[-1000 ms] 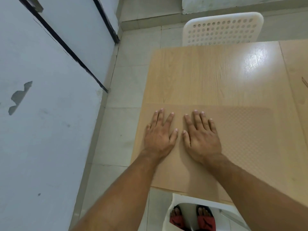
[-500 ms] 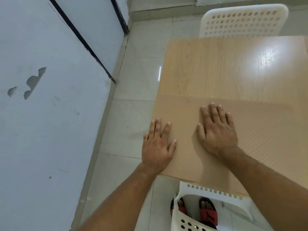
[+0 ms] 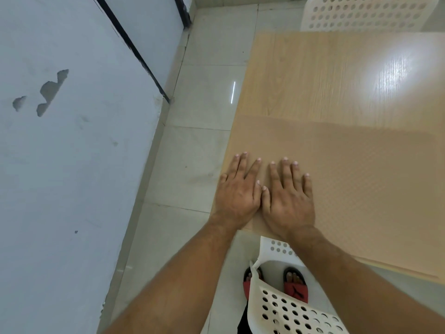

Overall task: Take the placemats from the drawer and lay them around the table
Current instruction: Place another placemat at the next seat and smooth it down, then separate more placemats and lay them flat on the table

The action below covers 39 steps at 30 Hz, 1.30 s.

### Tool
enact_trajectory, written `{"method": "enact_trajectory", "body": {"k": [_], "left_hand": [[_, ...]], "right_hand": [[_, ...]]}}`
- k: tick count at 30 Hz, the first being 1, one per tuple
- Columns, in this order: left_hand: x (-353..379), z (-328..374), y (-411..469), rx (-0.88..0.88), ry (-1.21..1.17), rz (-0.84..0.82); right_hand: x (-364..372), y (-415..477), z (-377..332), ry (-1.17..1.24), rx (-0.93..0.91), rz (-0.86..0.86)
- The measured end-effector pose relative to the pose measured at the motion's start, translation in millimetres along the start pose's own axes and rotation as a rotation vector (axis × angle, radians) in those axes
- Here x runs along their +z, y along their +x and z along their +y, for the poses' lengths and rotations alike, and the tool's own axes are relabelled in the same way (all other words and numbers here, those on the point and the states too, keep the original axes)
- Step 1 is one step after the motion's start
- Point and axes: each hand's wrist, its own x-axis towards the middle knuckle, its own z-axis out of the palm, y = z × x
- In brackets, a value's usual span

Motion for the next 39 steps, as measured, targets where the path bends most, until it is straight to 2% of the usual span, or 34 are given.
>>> {"method": "enact_trajectory", "body": {"k": [5,12,16,21,25,28,32,39], "left_hand": [[-0.2,-5.0,-2.4,-0.035,0.049,-0.013],[-9.8,-3.0,-0.7,-0.025,0.035,-0.051],[-18.2,24.2,-3.0,0.032,-0.009,-0.053],[-20.5,103.6,2.4,0.151,-0.093,-0.104],[-17.0,174.2,3.3,0.244,-0.181,-0.119],[-12.4,234.6,1.3,0.284,-0.287,-0.144],[0.1,329.5,0.1,0.296,-0.39,-0.267],[54.5,455.9,7.7,0.297,-0.279,-0.367]], "right_hand": [[-4.9,-5.2,20.5,-0.016,0.089,-0.006],[-11.6,-5.0,22.8,-0.006,0.067,-0.007],[-30.5,-14.9,36.8,0.038,0.084,-0.003],[-76.7,-44.4,95.4,0.144,0.192,-0.028],[-115.3,-78.2,157.3,0.26,0.35,0.028],[-143.4,-103.5,211.5,0.379,0.522,0.1],[-175.2,-138.3,293.0,0.503,0.764,0.196],[-182.3,-181.6,425.6,0.517,1.027,0.187]]}}
